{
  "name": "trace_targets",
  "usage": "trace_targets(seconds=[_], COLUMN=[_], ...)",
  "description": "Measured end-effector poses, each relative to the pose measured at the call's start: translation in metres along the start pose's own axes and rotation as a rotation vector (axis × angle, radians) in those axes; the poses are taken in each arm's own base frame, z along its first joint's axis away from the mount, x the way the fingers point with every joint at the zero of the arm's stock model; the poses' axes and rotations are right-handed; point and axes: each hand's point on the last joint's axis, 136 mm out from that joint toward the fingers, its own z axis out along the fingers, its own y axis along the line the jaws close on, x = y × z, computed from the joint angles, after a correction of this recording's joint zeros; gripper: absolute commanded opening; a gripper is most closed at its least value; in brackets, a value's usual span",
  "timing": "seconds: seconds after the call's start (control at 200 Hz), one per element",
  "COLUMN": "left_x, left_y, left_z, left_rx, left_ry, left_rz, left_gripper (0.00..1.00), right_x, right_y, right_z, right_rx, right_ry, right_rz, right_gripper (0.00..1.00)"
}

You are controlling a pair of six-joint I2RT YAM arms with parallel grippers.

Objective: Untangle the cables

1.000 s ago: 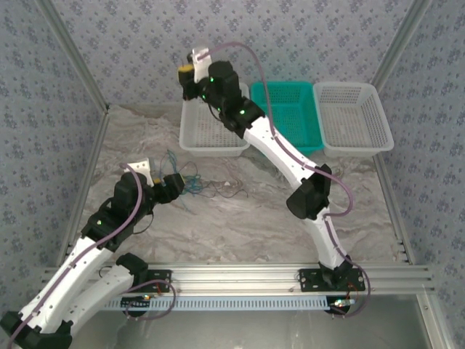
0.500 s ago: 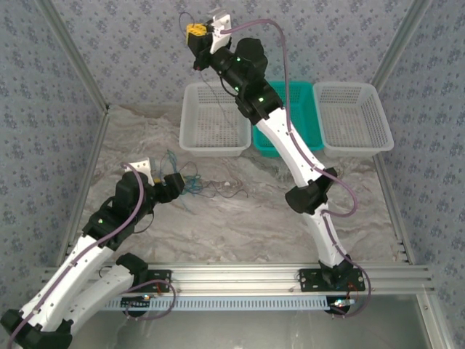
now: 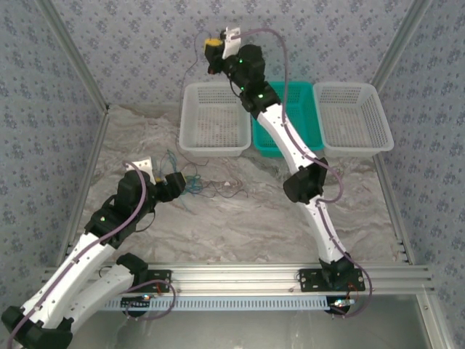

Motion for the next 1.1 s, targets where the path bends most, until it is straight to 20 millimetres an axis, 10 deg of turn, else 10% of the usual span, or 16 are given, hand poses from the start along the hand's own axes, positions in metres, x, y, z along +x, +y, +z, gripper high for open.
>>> trace_targets(seconds=[0.115, 0.235, 0.355, 0.52, 0.844, 0.949, 1.099], left_x=[0.0, -0.001, -0.001, -0.011, -0.071, -0.092, -0.107], left_y=[0.0, 0.001, 0.009, 0.015, 0.058, 0.08, 0.099], left_z=[0.0, 0.0, 0.002, 0.009, 0.048, 0.082, 0.149], left_rx=[0.0, -0.004, -0.06, -0.157, -0.297, -0.306, -0.264], left_ry=[-0.001, -0.004, -0.003, 0.021, -0.025, -0.019, 0.051], left_rz=[-0.001, -0.004, -0.007, 0.0, -0.179, -0.229, -0.23], left_gripper=[0.8, 0.83, 0.85, 0.85, 0.77, 0.68, 0.52], right_x=[0.105, 0.205, 0.252, 0.21, -0.016, -0.026, 0.017], right_y=[-0.04, -0.07, -0.08, -0.07, -0.014, 0.011, 0.035], right_z=[0.012, 0.002, -0.02, -0.034, -0.134, -0.178, -0.229], right_rx=[0.088, 0.163, 0.216, 0.248, 0.152, 0.095, 0.042], right_ry=[0.217, 0.452, 0.618, 0.627, 0.438, 0.449, 0.543], right_rz=[0.034, 0.096, 0.165, 0.239, 0.293, 0.3, 0.335], right_gripper=[0.0, 0.55, 0.74, 0.87, 0.89, 0.9, 0.9])
